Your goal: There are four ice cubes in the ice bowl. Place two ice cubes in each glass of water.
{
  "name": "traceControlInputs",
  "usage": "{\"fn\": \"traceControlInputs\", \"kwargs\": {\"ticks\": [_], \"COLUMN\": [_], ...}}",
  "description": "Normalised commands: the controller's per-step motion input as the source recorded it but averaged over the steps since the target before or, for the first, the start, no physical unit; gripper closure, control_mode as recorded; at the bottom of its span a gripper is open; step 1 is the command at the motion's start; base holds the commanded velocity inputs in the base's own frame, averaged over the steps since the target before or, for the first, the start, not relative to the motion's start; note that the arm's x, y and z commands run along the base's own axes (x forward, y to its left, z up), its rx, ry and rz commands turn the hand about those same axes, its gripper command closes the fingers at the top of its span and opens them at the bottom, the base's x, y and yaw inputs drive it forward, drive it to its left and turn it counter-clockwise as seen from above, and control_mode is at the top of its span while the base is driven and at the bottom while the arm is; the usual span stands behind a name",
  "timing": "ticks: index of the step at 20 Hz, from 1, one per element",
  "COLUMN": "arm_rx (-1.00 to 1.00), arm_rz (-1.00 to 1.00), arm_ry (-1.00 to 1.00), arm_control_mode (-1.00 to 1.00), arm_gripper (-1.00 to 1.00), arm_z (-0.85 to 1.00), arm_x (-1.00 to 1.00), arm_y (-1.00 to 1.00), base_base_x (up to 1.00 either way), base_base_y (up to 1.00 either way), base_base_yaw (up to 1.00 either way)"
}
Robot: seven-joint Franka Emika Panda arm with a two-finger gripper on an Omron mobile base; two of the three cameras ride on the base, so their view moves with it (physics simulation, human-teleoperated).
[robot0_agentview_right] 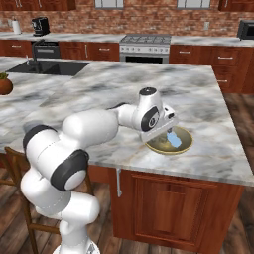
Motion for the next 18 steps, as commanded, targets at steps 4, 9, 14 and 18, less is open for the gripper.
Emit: {"fn": "traceControlInputs", "kwargs": {"ticks": [4, 9, 14, 18], "arm_rx": [0.00, 0.00, 0.00, 0.02], "arm_rz": [0.00, 0.00, 0.00, 0.00], "arm_ry": [-0.02, -0.02, -0.03, -0.02], "arm_control_mode": [-1.00, -1.00, -1.00, -1.00], "arm_gripper": [-1.00, -1.00, -1.00, -1.00], "arm_z": [-0.40, -0.22, -0.06, -0.05], "arm_x": [0.27, 0.27, 0.25, 0.23], "arm_y": [0.00, -0.02, -0.23, -0.33], "base_base_x": [0.00, 0.00, 0.00, 0.00], "base_base_y": [0.00, 0.00, 0.00, 0.00], "base_base_yaw": [0.00, 0.00, 0.00, 0.00]}}
